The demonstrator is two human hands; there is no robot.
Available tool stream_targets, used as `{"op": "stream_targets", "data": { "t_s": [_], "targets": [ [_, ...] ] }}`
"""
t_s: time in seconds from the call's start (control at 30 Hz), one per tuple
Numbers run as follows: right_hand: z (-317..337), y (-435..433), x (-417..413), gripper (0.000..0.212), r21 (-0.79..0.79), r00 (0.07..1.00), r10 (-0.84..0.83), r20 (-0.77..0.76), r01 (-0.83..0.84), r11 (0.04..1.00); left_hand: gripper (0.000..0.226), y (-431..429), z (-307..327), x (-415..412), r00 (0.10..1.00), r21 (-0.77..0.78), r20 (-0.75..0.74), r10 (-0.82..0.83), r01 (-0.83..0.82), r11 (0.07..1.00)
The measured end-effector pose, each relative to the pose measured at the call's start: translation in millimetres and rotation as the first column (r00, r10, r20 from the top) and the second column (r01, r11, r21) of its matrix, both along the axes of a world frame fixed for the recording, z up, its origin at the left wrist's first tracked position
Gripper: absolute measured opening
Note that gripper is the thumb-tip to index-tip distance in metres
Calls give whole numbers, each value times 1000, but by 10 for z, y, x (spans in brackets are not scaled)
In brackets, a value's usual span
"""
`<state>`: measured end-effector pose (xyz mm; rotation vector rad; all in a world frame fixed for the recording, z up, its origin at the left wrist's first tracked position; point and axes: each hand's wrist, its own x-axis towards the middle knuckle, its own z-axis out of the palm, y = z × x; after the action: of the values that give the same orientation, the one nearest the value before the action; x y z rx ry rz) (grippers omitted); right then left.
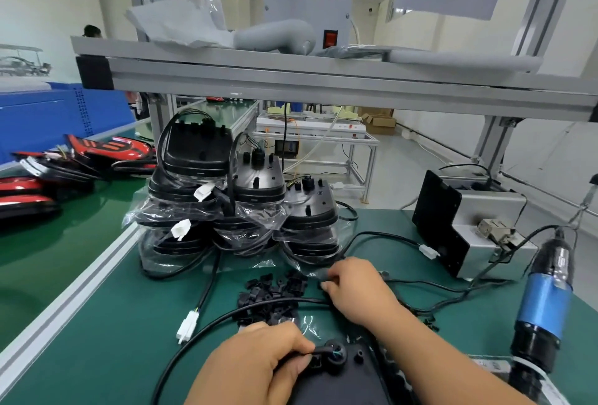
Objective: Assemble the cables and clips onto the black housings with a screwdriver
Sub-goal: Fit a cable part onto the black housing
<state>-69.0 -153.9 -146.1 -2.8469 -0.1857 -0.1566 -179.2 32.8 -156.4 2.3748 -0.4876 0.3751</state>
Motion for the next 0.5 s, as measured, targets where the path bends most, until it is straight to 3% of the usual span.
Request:
{"op": "stream_targets", "data": {
  "t_s": [0.07, 0.23, 0.37, 0.5],
  "targets": [
    [-53, 41, 49, 29, 3, 1000, -2, -1, 2, 1000, 19, 41, -74, -45, 999, -59, 46, 0, 2, 998],
    [10, 50, 39, 23, 30, 998, 42, 42, -43, 999, 21, 11, 31, -37, 996, -29, 95, -5, 8, 1000],
    [98, -43, -6, 8, 283, 999, 27, 28, -34, 959, 20, 49, 94, -58, 997, -13, 49, -52, 53, 999],
    [119, -123, -49, 19, 461, 998, 9, -56, 17, 887, 18, 87, 177, -28, 992, -2, -52, -117, 117, 993]
  ]
}}
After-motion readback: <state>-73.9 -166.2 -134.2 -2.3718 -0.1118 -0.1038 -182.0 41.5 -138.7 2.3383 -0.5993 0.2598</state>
